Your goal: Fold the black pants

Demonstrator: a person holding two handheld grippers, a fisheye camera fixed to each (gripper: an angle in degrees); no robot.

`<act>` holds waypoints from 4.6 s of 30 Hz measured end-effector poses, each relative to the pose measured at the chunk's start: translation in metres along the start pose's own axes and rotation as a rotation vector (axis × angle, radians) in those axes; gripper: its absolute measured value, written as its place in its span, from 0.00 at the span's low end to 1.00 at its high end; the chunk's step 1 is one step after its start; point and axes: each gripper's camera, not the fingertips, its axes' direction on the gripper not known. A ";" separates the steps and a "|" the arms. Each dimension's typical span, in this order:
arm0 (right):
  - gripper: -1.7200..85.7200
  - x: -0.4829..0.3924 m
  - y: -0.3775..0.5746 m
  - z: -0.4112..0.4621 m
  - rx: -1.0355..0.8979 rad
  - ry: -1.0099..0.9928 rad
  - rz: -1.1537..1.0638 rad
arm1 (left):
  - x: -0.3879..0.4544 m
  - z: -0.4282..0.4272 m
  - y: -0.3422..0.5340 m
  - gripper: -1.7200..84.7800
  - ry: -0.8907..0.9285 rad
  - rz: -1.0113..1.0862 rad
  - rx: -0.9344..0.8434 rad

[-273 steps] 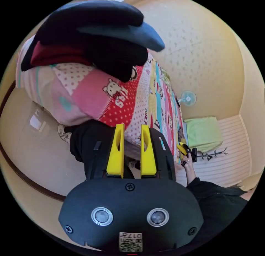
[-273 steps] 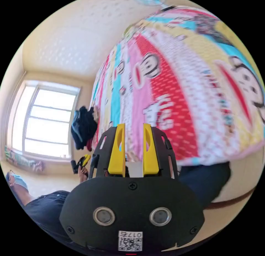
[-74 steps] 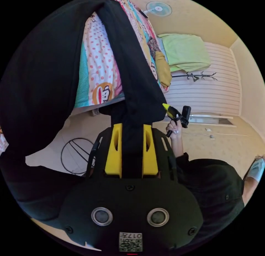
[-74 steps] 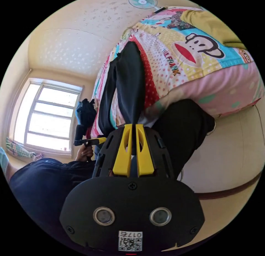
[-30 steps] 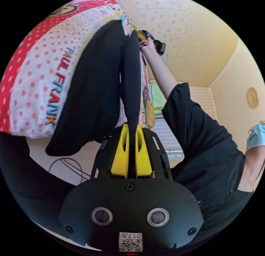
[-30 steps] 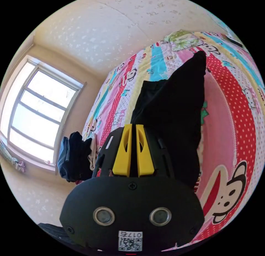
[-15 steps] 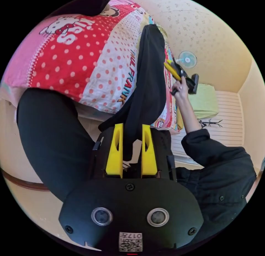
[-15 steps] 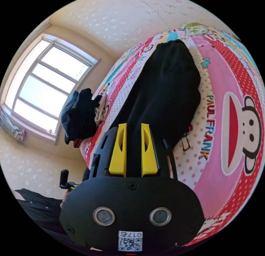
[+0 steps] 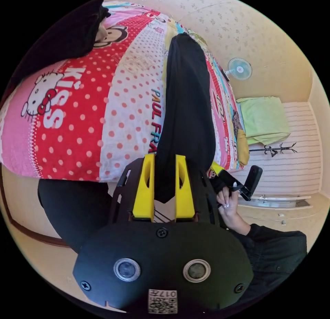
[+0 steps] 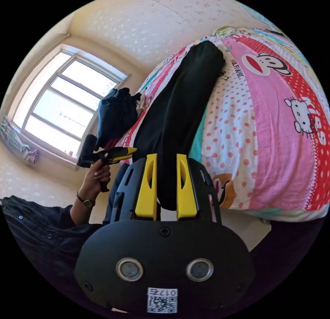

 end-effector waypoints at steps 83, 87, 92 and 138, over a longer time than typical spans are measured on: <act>0.04 -0.111 -0.111 -0.178 0.095 -0.844 -0.278 | 0.223 0.000 -0.032 0.08 0.668 0.727 -0.006; 0.03 -0.202 -0.103 -0.260 0.119 -0.814 -0.604 | 0.292 -0.097 0.014 0.07 0.759 1.018 0.179; 0.03 -0.271 -0.096 -0.334 0.213 -0.791 -0.767 | 0.329 -0.151 0.023 0.07 0.847 0.982 0.243; 0.16 -0.127 -0.111 -0.272 0.161 -1.517 -0.240 | 0.436 -0.122 -0.098 0.07 1.291 0.888 0.156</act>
